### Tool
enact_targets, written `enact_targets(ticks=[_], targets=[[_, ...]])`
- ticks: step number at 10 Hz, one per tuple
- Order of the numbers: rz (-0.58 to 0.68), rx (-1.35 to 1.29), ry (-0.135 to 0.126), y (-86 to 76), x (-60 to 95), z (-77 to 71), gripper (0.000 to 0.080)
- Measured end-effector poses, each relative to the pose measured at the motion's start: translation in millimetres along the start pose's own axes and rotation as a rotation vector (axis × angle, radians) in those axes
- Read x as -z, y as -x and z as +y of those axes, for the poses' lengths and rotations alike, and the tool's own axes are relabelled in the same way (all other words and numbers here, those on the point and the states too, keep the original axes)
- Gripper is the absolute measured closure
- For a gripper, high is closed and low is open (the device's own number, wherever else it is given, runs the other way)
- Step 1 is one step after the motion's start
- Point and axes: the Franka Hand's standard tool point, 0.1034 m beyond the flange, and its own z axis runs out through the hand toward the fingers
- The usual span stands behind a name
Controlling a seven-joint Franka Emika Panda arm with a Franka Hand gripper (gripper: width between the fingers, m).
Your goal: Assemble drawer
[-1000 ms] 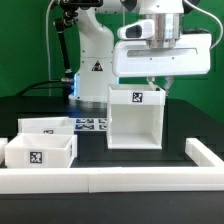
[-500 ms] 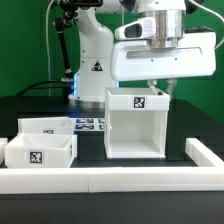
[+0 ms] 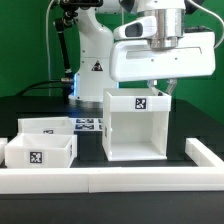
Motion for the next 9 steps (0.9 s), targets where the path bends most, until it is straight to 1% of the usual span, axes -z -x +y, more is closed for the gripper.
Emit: enact_targets(ticks=[1, 2, 4, 7, 8, 9], targets=[[0.000, 0.000, 0.000, -0.4, -0.3, -0.1, 0.0762], [0.006, -0.010, -0.002, -7.8, -1.0, -0.4, 0.0762], [0.027, -0.022, -0.008, -35.3, -1.9, 2.5, 0.0762], [0.070, -0.023, -0.020, -71.9, -4.0, -2.6, 0.0762], [0.091, -0.030, -0.022, -79.0, -3.9, -2.7, 0.0761], [0.092, -0.037, -0.022, -78.1, -2.2, -3.3, 0.0761]])
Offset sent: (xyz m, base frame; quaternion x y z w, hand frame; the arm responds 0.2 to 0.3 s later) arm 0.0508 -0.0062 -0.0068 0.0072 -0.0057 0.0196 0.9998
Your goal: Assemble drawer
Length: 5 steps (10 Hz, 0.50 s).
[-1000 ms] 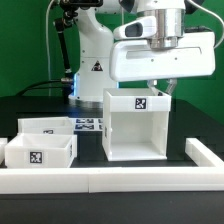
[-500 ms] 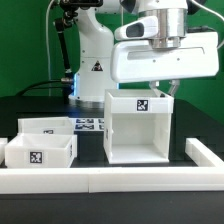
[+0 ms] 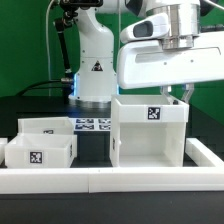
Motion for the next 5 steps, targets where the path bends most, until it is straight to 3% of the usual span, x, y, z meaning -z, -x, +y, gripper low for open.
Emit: enact_targets(ticks=[5], targets=[[0.015, -0.200, -0.012, -3.7, 2.3, -3.4, 0.0761]])
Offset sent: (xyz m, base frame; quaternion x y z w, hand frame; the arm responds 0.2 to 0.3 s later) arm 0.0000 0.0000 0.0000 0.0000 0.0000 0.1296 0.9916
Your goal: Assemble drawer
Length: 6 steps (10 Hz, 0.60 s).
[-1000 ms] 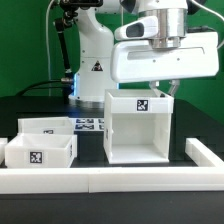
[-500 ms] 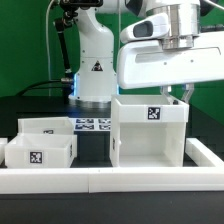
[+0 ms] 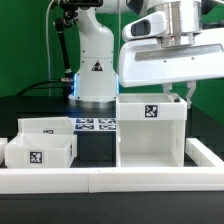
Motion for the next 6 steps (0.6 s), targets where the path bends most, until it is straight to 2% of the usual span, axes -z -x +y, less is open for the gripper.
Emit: enact_targets(ticks=[1, 3, 5, 6], targets=[[0.000, -0.058, -0.001, 0.9, -0.6, -2.1, 0.0761], [-0.001, -0.297, 0.003, 4.8, -6.5, -15.2, 0.0758], [0.010, -0.487, 0.016, -2.1, -6.3, -7.9, 0.0755], [0.018, -0.575, 0.009, -6.5, -4.9, -2.8, 0.0755]])
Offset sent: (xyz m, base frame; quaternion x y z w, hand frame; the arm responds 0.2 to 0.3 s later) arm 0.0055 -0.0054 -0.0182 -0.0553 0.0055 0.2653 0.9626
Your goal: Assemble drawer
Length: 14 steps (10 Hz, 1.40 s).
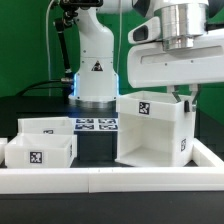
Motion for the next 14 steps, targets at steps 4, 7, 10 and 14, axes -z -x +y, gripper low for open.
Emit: enact_targets(ticks=[4, 7, 10, 14], targets=[[0.001, -0.227, -0.041, -10.6, 4.3, 0.0, 0.0754], [-0.008, -0.394, -0.050, -13.4, 4.6, 1.5, 0.0754], [-0.065, -0.699, -0.057, -23.2, -1.0, -3.4, 0.0754], [-0.099, -0.894, -0.078, -38.4, -6.5, -8.3, 0.0754]])
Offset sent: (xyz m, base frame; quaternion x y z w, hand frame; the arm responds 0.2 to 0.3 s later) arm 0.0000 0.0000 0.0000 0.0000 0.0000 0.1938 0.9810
